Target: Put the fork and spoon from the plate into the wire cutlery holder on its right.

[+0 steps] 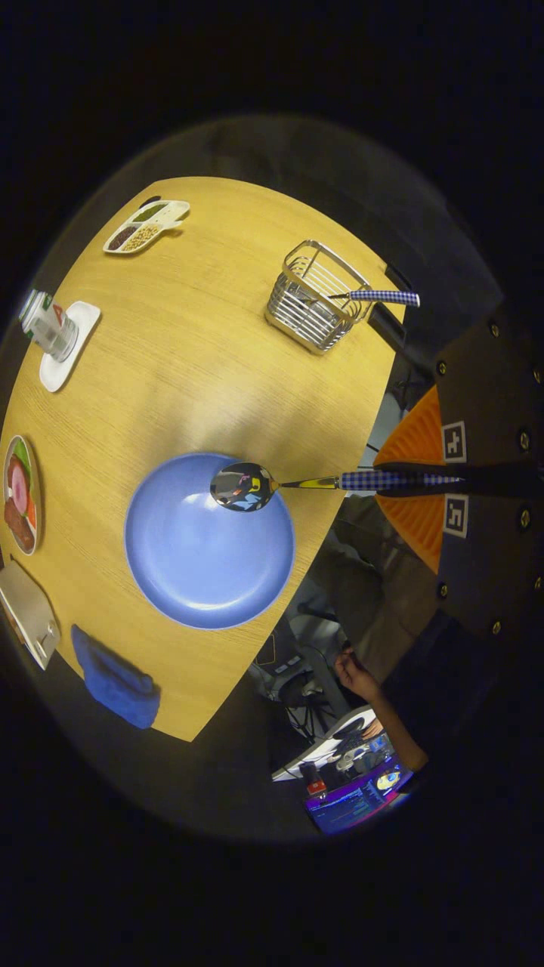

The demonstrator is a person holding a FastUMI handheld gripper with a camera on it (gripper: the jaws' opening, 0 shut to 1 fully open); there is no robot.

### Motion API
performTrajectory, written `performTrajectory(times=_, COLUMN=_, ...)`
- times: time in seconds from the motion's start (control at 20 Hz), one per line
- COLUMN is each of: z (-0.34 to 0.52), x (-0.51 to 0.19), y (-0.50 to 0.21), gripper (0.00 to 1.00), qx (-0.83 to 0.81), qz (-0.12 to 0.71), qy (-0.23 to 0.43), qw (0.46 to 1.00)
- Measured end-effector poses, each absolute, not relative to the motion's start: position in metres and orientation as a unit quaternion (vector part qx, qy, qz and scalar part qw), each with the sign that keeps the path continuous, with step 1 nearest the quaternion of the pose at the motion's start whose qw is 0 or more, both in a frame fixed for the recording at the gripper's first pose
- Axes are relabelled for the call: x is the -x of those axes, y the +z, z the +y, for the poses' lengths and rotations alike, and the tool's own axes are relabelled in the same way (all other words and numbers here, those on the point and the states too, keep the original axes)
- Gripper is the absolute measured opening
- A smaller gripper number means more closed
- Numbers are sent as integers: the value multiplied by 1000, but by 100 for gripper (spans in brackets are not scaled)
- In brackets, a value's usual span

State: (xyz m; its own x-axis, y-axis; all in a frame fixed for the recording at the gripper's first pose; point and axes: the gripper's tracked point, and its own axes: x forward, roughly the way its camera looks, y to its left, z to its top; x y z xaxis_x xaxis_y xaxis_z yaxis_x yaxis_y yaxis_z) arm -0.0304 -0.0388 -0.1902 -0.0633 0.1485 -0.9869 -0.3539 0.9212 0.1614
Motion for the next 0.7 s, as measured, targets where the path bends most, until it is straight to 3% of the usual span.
performTrajectory(times=0.7, z=-139, x=48, y=-168, gripper=1, qx=-10, qz=721, qy=123, qw=681)
